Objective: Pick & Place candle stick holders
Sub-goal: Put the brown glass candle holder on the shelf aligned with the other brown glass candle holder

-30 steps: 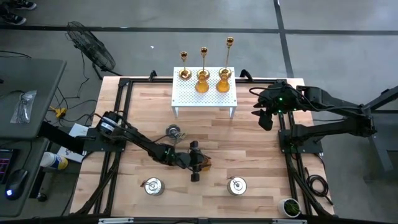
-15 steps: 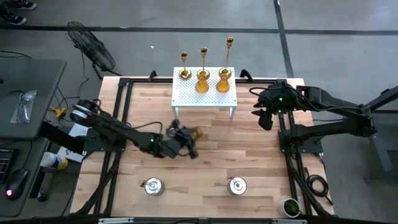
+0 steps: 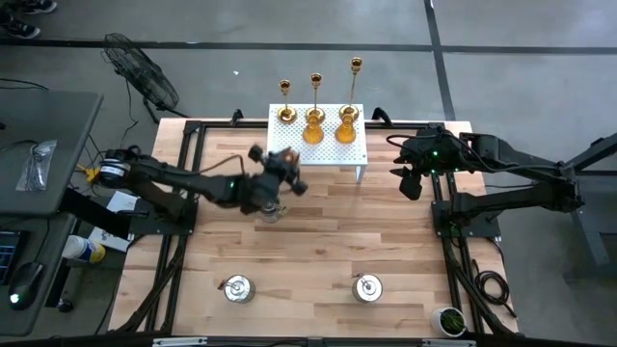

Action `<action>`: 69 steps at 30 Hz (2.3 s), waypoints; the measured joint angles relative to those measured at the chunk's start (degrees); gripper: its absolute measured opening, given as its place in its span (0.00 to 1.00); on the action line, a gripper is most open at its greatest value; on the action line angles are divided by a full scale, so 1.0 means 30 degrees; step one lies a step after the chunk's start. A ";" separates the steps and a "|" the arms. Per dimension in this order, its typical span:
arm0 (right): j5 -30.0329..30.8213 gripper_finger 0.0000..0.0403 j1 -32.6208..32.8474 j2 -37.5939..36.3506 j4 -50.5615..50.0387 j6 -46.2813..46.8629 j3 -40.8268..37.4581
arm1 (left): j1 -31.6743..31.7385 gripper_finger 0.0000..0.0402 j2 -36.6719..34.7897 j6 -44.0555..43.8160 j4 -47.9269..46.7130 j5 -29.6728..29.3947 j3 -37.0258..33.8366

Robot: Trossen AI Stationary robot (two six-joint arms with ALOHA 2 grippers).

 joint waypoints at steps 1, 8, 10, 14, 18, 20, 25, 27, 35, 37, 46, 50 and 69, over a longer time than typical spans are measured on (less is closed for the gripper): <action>0.0001 0.35 0.0002 0.0000 0.0008 0.0000 0.0000 | 0.0487 0.32 -0.0007 0.0021 -0.0007 0.0171 0.0131; 0.0008 0.35 0.0007 0.0000 0.0023 -0.0007 0.0000 | 0.3519 0.32 0.0000 0.0038 -0.0499 0.1142 0.0710; 0.0006 0.35 0.0005 0.0000 0.0060 -0.0007 0.0000 | 0.4257 0.32 0.0008 0.0035 -0.0576 0.2187 0.0710; 0.0008 0.35 0.0007 0.0000 0.0175 -0.0007 0.0001 | 0.5508 0.32 0.0004 -0.0060 -0.1011 0.3575 0.0732; 0.0008 0.35 0.0007 0.0000 0.0175 -0.0007 0.0000 | 0.6547 0.32 0.0000 -0.1207 -0.1079 0.4150 0.0732; 0.0008 0.35 0.0004 0.0000 0.0175 -0.0007 0.0000 | 0.6950 0.32 0.0008 -0.1905 -0.1433 0.4484 0.0732; 0.0008 0.35 0.0007 0.0000 0.0175 -0.0007 0.0000 | 0.7545 0.32 0.0008 -0.3658 -0.2113 0.5325 0.0732; 0.0008 0.35 0.0003 0.0000 0.0175 -0.0007 0.0000 | 0.7565 0.32 0.0015 -0.3870 -0.2051 0.5490 0.0732; 0.0013 0.35 0.0002 0.0000 0.0175 -0.0007 0.0000 | 0.7499 0.32 0.0828 -0.4505 -0.1863 0.6172 0.0732; 0.0009 0.35 0.0006 0.0000 0.0175 -0.0007 0.0000 | 0.7492 0.32 0.1128 -0.4510 -0.1774 0.6031 0.0731; 0.0008 0.35 0.0007 0.0000 0.0161 -0.0007 0.0000 | 0.7499 0.32 0.1348 -0.4628 -0.1689 0.5797 0.0725; 0.0008 0.35 -0.0001 0.0000 0.0168 -0.0005 0.0000 | 0.7594 0.32 0.1348 -0.5597 -0.1829 0.5751 0.0725; 0.0008 0.35 -0.0001 0.0007 0.0161 -0.0006 0.0000 | 0.8541 0.32 0.1334 -0.6070 -0.1850 0.6477 0.0725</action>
